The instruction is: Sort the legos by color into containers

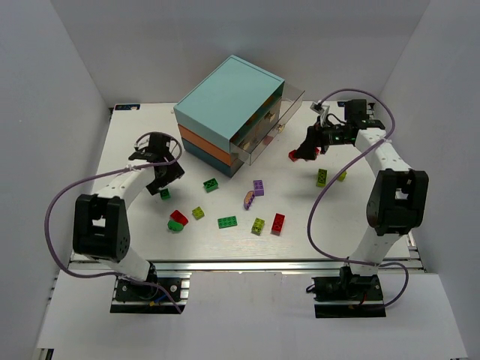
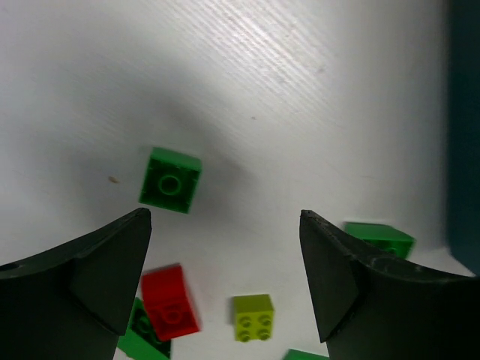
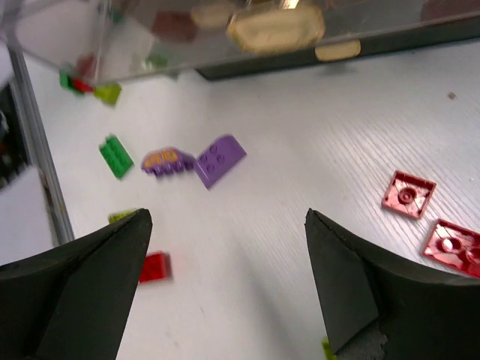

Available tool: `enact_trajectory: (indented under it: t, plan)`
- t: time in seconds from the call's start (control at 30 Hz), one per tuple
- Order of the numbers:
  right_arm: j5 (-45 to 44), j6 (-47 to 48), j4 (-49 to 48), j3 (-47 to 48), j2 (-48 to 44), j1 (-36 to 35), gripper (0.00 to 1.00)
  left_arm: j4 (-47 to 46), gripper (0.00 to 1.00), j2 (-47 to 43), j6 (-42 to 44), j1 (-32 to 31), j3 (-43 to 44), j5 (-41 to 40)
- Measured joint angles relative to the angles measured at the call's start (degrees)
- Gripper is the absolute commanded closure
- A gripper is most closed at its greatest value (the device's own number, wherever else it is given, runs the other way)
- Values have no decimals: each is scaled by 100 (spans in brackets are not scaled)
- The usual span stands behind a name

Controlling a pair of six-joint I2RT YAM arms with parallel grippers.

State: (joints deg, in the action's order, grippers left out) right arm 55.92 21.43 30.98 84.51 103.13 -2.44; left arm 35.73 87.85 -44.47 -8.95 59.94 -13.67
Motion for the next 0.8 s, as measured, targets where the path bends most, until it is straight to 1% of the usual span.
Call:
enact_trajectory:
  t: [0.13,0.23,0.4,0.47,0.57,0.6,0.63,0.7,0.73,0.8]
  plan:
    - [94,1370,907,-57,-35,144,12,264,11,435,632,35,120,-212]
    - [120,2122,1335,-313,-114,195,12,334,12,702,1036,39,122,-219]
    - [127,2852,1720,-669,-420,184,13,297,16,1187,1526,55,175,-197]
    - [129,3010,1755,-673,-525,170,13,236,21,1272,1657,55,258,-173]
    - [131,3150,1781,-673,-629,170,14,155,41,1419,1814,55,398,-133]
    - [131,3174,1792,-673,-645,170,15,120,50,1456,1845,63,435,-111]
    - [131,3193,1810,-673,-654,170,16,101,63,1484,1869,76,466,-85]
    - [129,3235,1825,-702,-671,170,17,31,72,1497,1934,81,468,-39]
    - [127,3268,1832,-732,-693,170,19,13,80,1495,1954,85,468,-11]
    - [125,3331,1851,-817,-750,170,21,-15,87,1475,1956,96,452,72]
